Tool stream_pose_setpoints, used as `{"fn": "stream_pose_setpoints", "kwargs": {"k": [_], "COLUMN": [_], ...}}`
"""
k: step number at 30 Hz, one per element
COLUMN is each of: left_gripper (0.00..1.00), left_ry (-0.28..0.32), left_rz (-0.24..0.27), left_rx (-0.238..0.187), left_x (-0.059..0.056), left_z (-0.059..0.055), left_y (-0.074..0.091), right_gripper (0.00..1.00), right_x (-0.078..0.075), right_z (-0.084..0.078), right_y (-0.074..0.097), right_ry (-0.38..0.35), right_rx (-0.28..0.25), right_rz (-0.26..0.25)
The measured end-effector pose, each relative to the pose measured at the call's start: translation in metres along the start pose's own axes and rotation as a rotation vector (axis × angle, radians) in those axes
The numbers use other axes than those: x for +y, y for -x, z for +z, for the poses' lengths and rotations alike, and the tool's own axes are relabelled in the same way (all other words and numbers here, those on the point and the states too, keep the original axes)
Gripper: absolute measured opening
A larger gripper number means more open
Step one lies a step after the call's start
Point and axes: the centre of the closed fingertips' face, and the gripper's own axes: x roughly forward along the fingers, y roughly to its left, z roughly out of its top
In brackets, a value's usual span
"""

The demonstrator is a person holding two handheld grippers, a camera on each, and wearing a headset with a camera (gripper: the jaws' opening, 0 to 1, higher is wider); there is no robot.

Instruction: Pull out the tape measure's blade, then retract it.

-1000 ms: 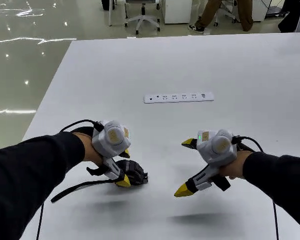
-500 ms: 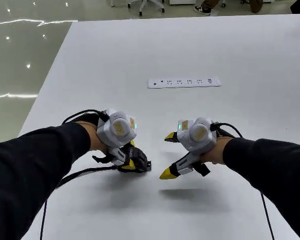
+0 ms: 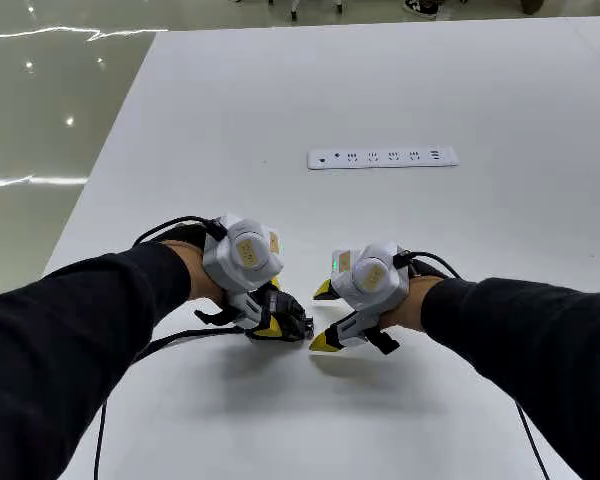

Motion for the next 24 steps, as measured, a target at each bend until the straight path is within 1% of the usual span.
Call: {"fn": "stream_pose_setpoints", "kwargs": {"k": [3, 6, 7, 8, 9, 10, 11, 12, 14, 15, 18, 19, 21, 24], "left_gripper": [0.32, 0.32, 0.32, 0.32, 0.32, 0.32, 0.33, 0.33, 0.33, 0.33, 0.33, 0.33, 0.33, 0.33], "left_ry": [0.006, 0.009, 0.009, 0.007, 0.008, 0.008, 0.009, 0.012, 0.012, 0.008, -0.005, 0.000, 0.001, 0.002], "left_rz": [-0.002, 0.000, 0.002, 0.004, 0.003, 0.003, 0.003, -0.001, -0.008, -0.009, 0.006, 0.008, 0.013, 0.016], "left_rx": [-0.007, -0.009, -0.009, -0.010, -0.012, -0.015, -0.017, -0.020, -0.025, -0.030, -0.054, -0.061, -0.060, -0.048], "left_x": [-0.0005, -0.0018, -0.0012, -0.0017, -0.0012, -0.0012, -0.0007, -0.0011, -0.0010, -0.0014, -0.0026, -0.0018, -0.0016, -0.0017], "left_z": [-0.0004, -0.0004, -0.0007, -0.0011, -0.0015, -0.0020, -0.0025, -0.0026, -0.0024, -0.0028, -0.0033, -0.0033, -0.0024, -0.0022], "left_y": [0.0000, -0.0004, -0.0005, -0.0006, -0.0006, -0.0008, -0.0008, -0.0003, -0.0003, -0.0001, 0.0005, 0.0011, 0.0006, -0.0001], "right_gripper": [0.26, 0.16, 0.15, 0.12, 0.12, 0.11, 0.10, 0.10, 0.09, 0.09, 0.09, 0.09, 0.09, 0.08], "right_x": [-0.0005, -0.0038, -0.0006, 0.0053, 0.0014, 0.0016, 0.0008, 0.0012, 0.0011, 0.0016, 0.0016, 0.0013, 0.0013, 0.0005], "right_z": [-0.0032, 0.0002, 0.0019, 0.0015, 0.0020, 0.0012, 0.0011, 0.0008, 0.0007, 0.0011, 0.0007, 0.0005, 0.0000, -0.0024], "right_y": [-0.0054, -0.0074, -0.0078, -0.0078, -0.0062, -0.0051, -0.0054, -0.0058, -0.0061, -0.0064, -0.0060, -0.0063, -0.0062, -0.0047], "right_ry": [-0.006, 0.002, 0.008, 0.028, 0.022, -0.015, -0.027, 0.010, 0.011, 0.026, 0.023, 0.022, 0.025, 0.020], "right_rx": [0.020, 0.011, 0.008, 0.015, 0.009, 0.006, 0.004, 0.012, 0.016, 0.016, 0.019, 0.019, 0.017, 0.016], "right_rz": [0.000, -0.016, 0.001, 0.034, 0.018, 0.025, 0.029, 0.032, 0.034, 0.036, 0.036, 0.036, 0.035, 0.035]}}
